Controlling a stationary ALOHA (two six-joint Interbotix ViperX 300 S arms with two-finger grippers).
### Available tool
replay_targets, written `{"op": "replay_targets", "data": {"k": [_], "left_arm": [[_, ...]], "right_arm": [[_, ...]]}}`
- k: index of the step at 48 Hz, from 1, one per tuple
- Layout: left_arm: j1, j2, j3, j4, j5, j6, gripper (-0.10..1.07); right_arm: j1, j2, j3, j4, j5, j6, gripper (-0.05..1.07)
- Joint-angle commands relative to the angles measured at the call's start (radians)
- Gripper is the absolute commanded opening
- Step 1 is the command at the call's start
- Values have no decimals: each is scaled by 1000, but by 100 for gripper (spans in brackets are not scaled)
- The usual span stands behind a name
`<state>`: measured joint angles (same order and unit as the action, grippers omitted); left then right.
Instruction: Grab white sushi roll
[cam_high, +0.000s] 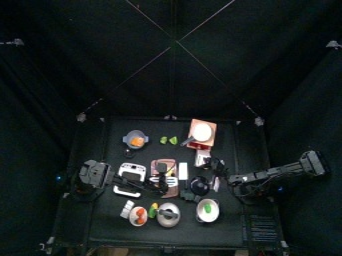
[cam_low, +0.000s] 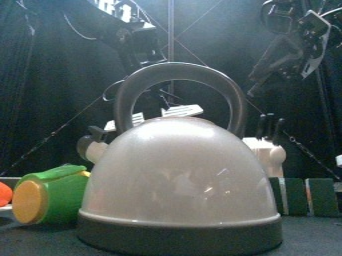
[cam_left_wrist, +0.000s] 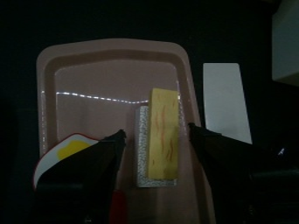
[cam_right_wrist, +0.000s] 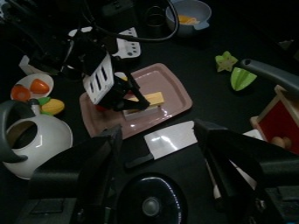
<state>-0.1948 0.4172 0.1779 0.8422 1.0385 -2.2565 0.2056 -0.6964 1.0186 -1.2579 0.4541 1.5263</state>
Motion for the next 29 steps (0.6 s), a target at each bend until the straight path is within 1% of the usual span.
{"op": "replay_targets", "data": {"k": [1,5,8,13,16,22,29], "left_arm": [[5,-52,-5,9,5,9,93],[8,-77,14,21,5,32,93],[8,-106,35,29,2,69,93],[9,-176,72,15,2,181,93],[9,-224,94,-26,6,256,93],[17,-284,110,-121,35,391,93],[17,-324,114,-212,112,506,92]], "right_arm": [[3,-5,-14,-3,-2,0,96],[3,-5,-14,-3,-2,0,96],[3,-5,-14,-3,-2,0,96],[3,-5,-15,-5,-2,-2,96],[3,-5,-15,-5,-2,-2,96],[2,-5,-15,-5,-2,-2,96],[0,-5,-14,-5,-2,-2,96]]}}
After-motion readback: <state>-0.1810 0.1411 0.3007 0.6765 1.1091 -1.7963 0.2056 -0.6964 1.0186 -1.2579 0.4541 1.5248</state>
